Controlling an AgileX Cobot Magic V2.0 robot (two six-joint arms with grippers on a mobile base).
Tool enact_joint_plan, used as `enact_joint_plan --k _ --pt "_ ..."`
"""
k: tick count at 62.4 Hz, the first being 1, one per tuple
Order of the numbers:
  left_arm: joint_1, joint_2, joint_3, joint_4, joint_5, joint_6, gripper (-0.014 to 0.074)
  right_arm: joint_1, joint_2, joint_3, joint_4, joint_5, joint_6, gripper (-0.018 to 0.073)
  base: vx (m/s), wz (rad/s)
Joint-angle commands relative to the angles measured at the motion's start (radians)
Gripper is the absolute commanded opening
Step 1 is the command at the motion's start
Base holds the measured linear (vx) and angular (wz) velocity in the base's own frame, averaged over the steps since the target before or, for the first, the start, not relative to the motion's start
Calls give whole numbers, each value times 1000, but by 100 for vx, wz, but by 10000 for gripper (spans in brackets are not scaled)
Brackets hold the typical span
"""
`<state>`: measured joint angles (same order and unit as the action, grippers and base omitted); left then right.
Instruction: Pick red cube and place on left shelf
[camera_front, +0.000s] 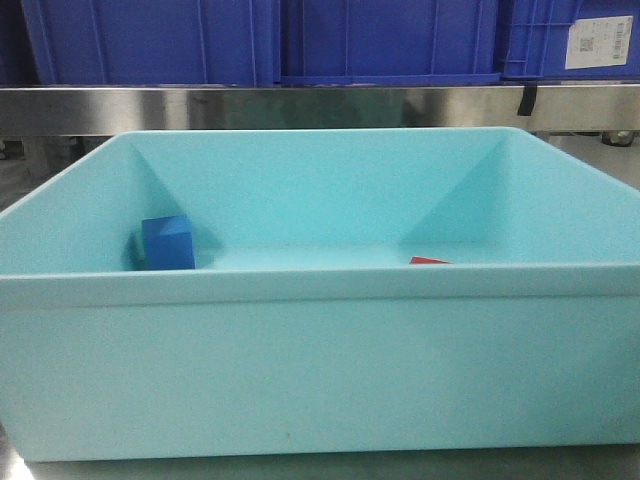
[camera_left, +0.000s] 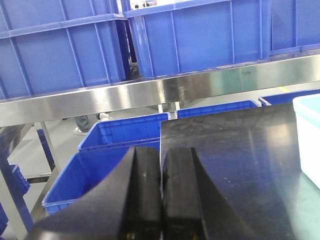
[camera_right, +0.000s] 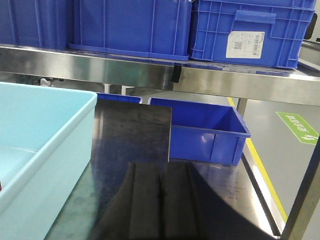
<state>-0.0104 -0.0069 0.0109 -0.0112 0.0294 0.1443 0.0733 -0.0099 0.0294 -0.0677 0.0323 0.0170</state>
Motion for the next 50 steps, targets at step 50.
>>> enact_joint_plan --k 50 --pt "-1 -3 22 -5 -90 1 106 0 -18 -25 2 -87 -1 50 0 0"
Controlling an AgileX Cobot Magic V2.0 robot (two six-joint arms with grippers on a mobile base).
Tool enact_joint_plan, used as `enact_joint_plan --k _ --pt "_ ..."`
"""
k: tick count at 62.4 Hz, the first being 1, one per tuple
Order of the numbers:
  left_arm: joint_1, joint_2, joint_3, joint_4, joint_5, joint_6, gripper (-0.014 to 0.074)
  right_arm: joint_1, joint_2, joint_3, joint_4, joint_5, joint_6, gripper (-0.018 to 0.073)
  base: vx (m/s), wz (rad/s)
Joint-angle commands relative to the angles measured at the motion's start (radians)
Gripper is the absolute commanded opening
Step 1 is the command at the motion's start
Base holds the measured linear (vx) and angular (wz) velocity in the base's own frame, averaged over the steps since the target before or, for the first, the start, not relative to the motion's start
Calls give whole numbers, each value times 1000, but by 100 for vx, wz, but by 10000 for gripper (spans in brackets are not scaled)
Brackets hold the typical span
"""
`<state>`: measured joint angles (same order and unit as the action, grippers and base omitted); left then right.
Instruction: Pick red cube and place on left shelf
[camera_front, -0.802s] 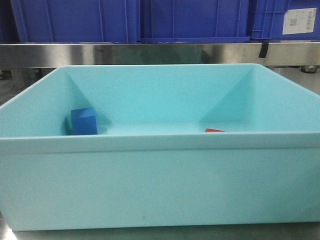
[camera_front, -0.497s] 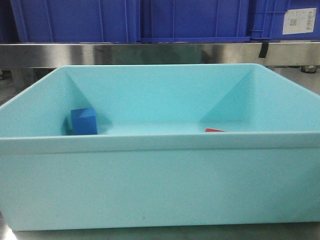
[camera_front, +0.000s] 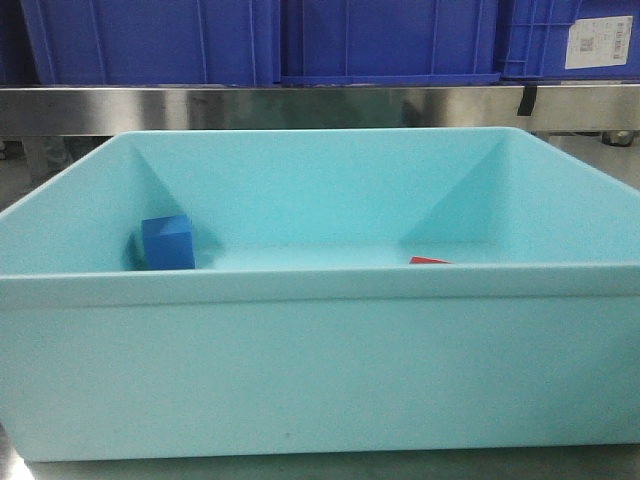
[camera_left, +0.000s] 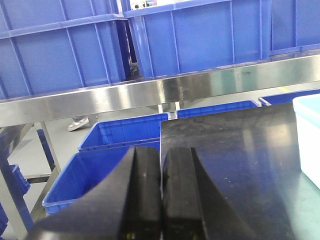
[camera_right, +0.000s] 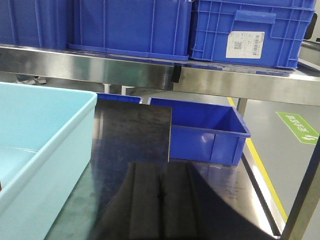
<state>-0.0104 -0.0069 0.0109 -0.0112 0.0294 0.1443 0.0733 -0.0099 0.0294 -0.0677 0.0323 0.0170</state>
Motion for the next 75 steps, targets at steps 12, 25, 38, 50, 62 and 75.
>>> enact_joint_plan --k 12,25,38,50,62,75 --pt "-1 -3 22 -5 -90 1 106 0 -18 -25 2 -88 -1 50 0 0" --pt "-1 -3 22 -5 -90 1 106 0 -18 -25 2 -88 -1 50 0 0" --pt "-1 -3 22 -5 -90 1 106 0 -18 -25 2 -114 -1 50 0 0" --pt "-1 -3 22 -5 -90 1 106 0 -18 -26 9 -197 18 50 0 0" --pt "-1 -3 22 -5 -90 1 106 1 43 -133 33 -125 128 50 0 0" --pt "-1 -3 22 -5 -90 1 106 28 272 -380 32 -32 127 50 0 0"
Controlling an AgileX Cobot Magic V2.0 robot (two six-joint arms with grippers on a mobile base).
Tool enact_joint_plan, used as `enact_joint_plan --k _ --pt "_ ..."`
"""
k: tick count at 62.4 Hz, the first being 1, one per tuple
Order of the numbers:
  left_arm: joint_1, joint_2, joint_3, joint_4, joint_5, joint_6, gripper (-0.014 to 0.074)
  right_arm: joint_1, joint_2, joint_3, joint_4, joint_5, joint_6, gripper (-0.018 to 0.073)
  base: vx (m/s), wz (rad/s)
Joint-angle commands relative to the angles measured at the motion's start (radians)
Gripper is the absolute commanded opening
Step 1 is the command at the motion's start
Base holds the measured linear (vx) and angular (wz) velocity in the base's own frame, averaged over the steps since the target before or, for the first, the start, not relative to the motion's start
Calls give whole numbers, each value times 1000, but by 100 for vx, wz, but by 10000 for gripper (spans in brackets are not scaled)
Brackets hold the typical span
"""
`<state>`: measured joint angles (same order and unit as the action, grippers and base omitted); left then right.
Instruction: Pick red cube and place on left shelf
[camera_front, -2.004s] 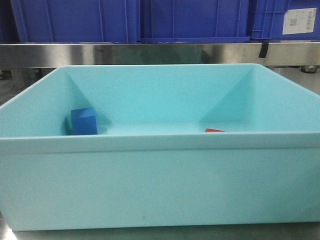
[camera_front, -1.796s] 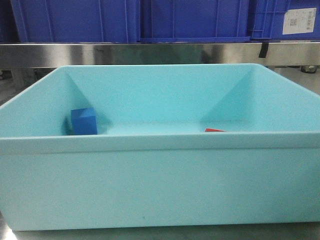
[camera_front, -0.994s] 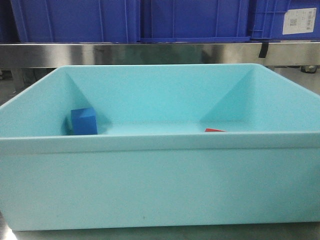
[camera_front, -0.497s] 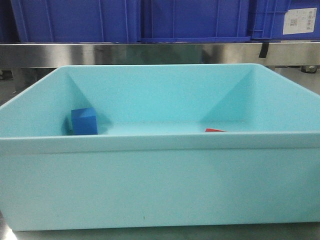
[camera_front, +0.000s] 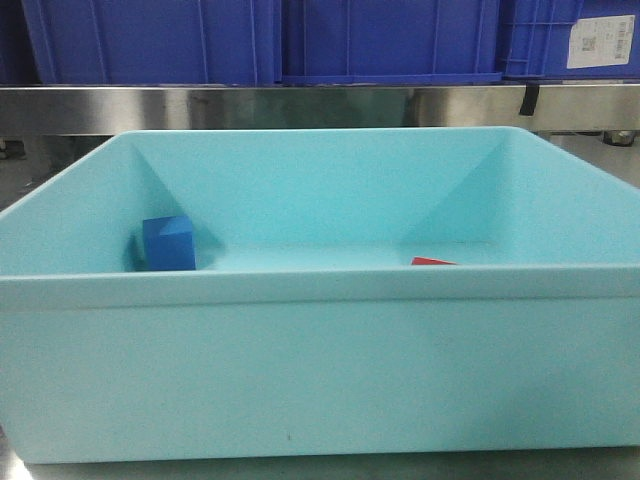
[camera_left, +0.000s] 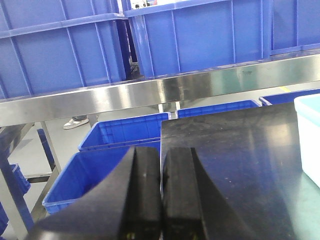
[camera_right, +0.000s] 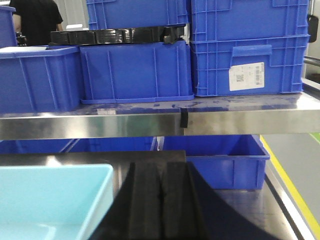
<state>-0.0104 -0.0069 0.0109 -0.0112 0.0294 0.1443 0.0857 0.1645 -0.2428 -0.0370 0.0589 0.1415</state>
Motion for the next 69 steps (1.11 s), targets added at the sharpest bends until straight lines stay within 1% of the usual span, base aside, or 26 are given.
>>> enact_joint_plan --k 1,11,19,26,35,40,49,55,59,62,65,69 --pt "-1 -3 22 -5 -90 1 106 22 117 -132 1 -59 3 50 0 0" --pt "-1 -3 22 -5 -90 1 106 56 340 -289 1 -116 3 50 0 0" --pt "-1 -3 22 -5 -90 1 106 85 500 -409 1 -109 3 50 0 0" --pt "-1 -3 22 -5 -90 1 106 139 634 -517 1 -49 3 51 0 0" --pt "-1 -3 22 -5 -90 1 106 258 788 -634 -8 65 -7 60 0 0" --pt "-1 -3 22 -5 -90 1 106 319 869 -690 -26 140 -40 61 0 0" --pt "-1 -3 22 -5 -90 1 106 383 983 -762 -60 268 -129 69 0 0" --pt "-1 -3 22 -5 -90 1 106 397 1033 -777 -60 316 -168 139 0 0" --pt "-1 -3 22 -5 -90 1 106 406 1060 -780 -60 336 -184 225 0 0" --pt "-1 -3 22 -5 -90 1 106 409 1078 -780 -60 343 -199 323 0 0" --pt "-1 -3 22 -5 -90 1 106 416 1091 -780 -61 344 -208 400 0 0" --pt "-1 -3 22 -5 -90 1 106 425 1109 -781 -61 345 -208 475 0 0"
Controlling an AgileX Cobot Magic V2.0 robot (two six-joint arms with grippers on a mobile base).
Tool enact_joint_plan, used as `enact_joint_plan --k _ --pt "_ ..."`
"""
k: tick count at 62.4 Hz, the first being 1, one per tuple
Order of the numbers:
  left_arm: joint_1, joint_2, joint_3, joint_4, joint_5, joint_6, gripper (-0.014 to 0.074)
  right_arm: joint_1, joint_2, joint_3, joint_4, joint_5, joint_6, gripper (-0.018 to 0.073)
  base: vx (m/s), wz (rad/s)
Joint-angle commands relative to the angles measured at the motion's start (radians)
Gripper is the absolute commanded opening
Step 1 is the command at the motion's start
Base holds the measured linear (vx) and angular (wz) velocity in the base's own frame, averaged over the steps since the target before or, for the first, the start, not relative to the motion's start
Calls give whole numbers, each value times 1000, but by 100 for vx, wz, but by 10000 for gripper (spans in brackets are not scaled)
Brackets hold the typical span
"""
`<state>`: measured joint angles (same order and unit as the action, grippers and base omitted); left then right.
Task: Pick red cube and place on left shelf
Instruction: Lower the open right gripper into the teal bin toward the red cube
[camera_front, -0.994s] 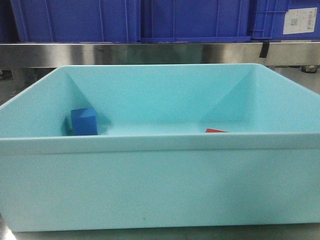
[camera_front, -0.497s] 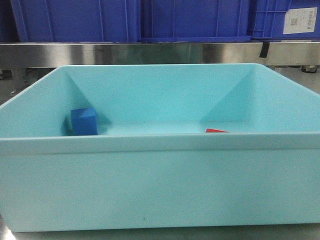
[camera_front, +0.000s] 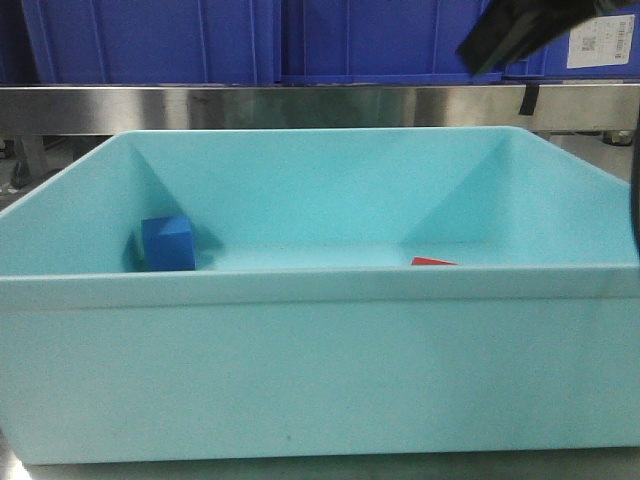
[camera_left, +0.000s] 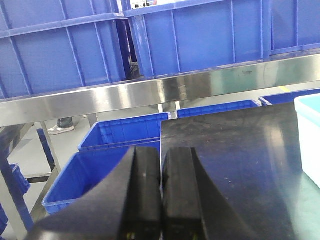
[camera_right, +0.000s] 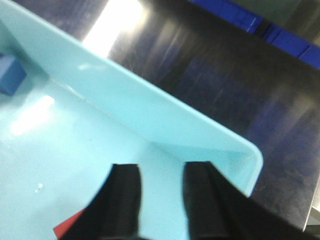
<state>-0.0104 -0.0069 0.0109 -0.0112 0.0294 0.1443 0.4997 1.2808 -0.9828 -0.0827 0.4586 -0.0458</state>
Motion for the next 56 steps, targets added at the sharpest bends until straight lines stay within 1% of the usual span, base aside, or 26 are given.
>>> enact_joint_plan --k 1,12,20,26,36,44,56 --pt "-1 -3 22 -5 -90 1 106 13 -5 -41 -15 -56 -21 481 0 0" --pt "-1 -3 22 -5 -90 1 106 23 22 -41 -16 -89 -21 480 0 0" --pt "-1 -3 22 -5 -90 1 106 23 24 -41 -16 -85 -21 480 0 0" --pt "-1 -3 22 -5 -90 1 106 23 24 -41 12 -56 -19 480 0 0" --pt "-1 -3 22 -5 -90 1 106 23 24 -41 13 -8 -25 468 0 0" --pt "-1 -3 22 -5 -90 1 106 23 24 -41 13 49 -70 470 0 0" --pt "-1 -3 22 -5 -90 1 106 23 24 -44 26 131 -164 471 0 0"
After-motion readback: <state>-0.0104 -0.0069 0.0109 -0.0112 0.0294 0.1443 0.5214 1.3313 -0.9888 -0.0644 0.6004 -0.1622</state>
